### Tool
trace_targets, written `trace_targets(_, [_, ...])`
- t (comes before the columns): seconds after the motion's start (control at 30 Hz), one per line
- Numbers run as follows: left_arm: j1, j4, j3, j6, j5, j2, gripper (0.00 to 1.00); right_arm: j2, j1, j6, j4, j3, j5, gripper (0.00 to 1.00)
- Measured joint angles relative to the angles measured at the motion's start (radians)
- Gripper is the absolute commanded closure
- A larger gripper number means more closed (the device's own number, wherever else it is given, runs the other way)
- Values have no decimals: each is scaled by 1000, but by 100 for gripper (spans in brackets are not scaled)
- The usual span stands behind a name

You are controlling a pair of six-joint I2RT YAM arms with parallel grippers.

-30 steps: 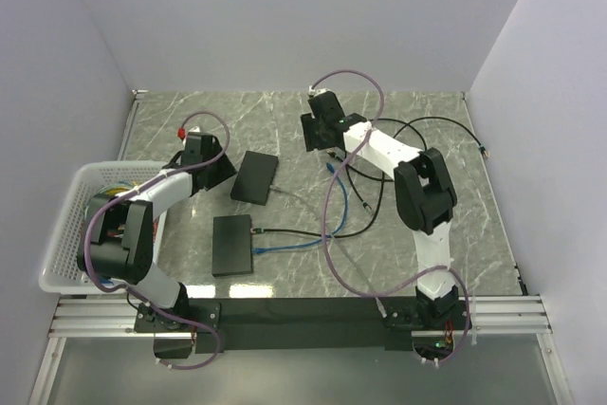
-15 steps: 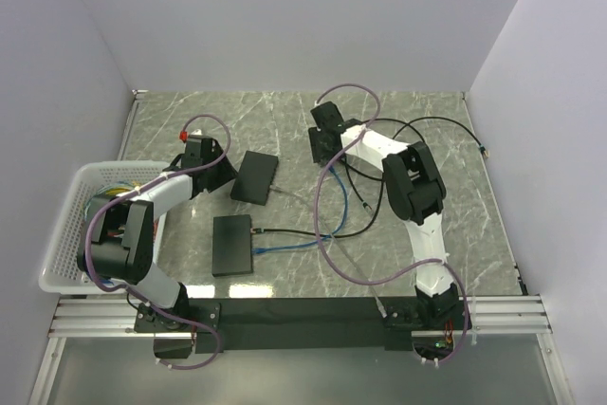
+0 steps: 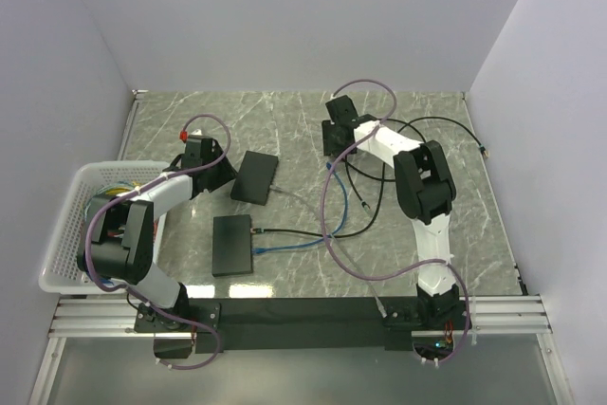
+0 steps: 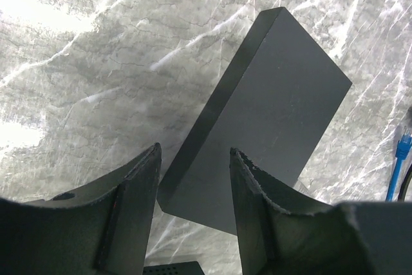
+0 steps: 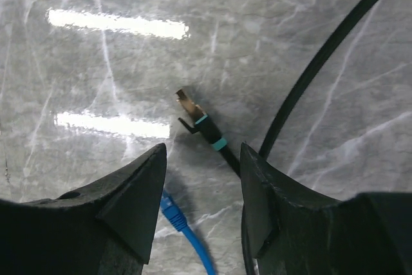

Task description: Insert the plug into the switch port

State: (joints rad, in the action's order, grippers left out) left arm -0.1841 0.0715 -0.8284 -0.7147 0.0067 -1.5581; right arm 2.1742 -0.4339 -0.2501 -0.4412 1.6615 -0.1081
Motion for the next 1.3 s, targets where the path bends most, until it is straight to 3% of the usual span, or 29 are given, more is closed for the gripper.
trace_targets(0.2, [0, 0, 0, 0, 0, 0, 49, 0, 18, -12, 1, 0, 16, 45])
trace_targets(0.5, [-6, 5, 0, 0, 0, 0, 49, 6, 23, -18, -2, 5, 46, 59])
trace_targets(0.87, [-27, 23, 0, -3, -3, 0, 50, 57, 26, -20, -40, 61, 64, 59])
trace_targets(1.0, [-34, 24, 0, -3, -3, 6, 50, 58, 26, -18, -54, 66, 73, 75])
trace_targets(1.1, [-39, 29, 0, -4, -3, 11, 51, 58, 26, -15, -53, 66, 84, 93])
trace_targets(1.3, [-68, 80, -8, -5, -21, 40, 51, 57, 26, 4, -51, 65, 96, 100])
